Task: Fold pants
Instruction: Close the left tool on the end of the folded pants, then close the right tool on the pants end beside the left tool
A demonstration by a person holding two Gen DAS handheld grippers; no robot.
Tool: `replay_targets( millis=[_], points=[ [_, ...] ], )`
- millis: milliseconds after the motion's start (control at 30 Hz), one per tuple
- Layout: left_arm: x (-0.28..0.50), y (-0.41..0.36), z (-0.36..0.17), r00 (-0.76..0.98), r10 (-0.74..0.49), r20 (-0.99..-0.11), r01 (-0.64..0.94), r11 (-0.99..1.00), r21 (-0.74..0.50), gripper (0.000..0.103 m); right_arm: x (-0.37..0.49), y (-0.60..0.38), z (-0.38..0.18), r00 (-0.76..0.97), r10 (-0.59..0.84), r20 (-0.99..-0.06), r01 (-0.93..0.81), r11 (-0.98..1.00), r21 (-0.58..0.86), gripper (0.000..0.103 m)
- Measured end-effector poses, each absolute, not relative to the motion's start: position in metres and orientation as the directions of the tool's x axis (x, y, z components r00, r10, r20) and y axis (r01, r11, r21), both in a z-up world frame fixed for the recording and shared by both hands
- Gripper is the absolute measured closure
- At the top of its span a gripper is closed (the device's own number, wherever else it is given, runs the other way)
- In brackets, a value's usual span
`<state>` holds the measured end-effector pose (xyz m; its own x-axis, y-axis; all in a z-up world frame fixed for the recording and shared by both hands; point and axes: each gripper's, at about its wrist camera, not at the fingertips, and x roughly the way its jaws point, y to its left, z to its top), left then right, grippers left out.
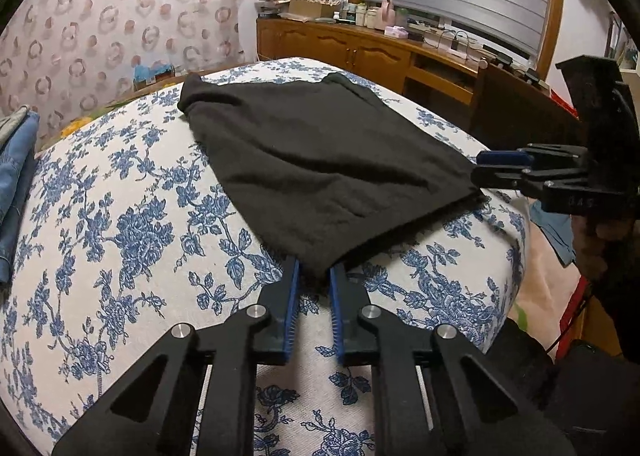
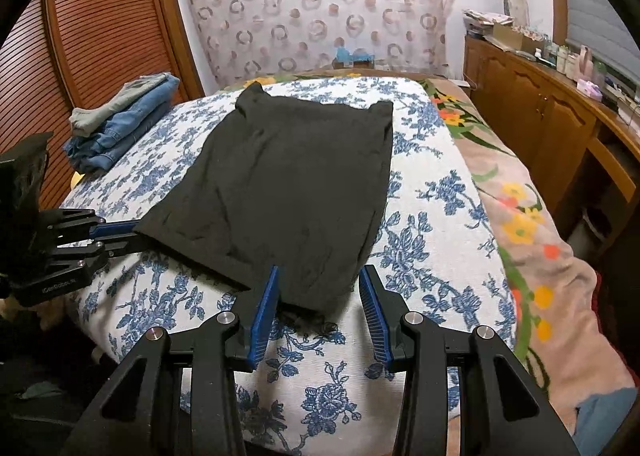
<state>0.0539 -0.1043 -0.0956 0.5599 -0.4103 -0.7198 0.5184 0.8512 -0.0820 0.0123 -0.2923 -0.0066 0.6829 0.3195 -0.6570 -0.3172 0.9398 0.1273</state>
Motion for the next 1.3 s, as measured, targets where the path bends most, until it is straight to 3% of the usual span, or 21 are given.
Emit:
replay_targets(
  millis=[233,333,433,500,600,1067,1300],
  points=[
    [0.055,-0.106,-0.097,0.558,-0.406,-0.724,0.505,0.858,-0.093,0.086,0.019,-0.287,-0.018,0.672,0.305,-0.675,-0.29,0.947,0.14,0.059],
    [0.057,-0.109,-0.096,0.568,-0.386,-0.727,0.495,0.866,-0.072,0.077,0.018,-0.287,-0.018,0.675,0.307,-0.672,-0.289,0.947,0.142,0.059],
    [0.062,-0.11,-0.095,0.571,-0.383,-0.726,0.492,0.868,-0.07,0.074,0.016,-0.287,-0.018,0.675,0.309,-0.669,-0.291,0.946,0.144,0.059],
    [0.063,-0.109,-0.095,0.577,-0.391,-0.717,0.49,0.868,-0.079,0.074,0.016,-0.288,-0.018,0.676,0.311,-0.668,-0.291,0.945,0.146,0.059],
    [0.06,-0.107,-0.093,0.582,-0.422,-0.696,0.503,0.859,-0.1,0.087,0.014,-0.29,-0.016,0.682,0.313,-0.661,-0.289,0.946,0.15,0.059],
    [0.061,-0.106,-0.097,0.569,-0.421,-0.707,0.491,0.863,-0.119,0.087,0.017,-0.284,-0.019,0.674,0.317,-0.667,-0.298,0.943,0.147,0.059],
    [0.061,-0.106,-0.096,0.572,-0.427,-0.7,0.498,0.859,-0.117,0.09,0.019,-0.281,-0.019,0.659,0.36,-0.66,-0.341,0.926,0.163,0.085]
  ],
)
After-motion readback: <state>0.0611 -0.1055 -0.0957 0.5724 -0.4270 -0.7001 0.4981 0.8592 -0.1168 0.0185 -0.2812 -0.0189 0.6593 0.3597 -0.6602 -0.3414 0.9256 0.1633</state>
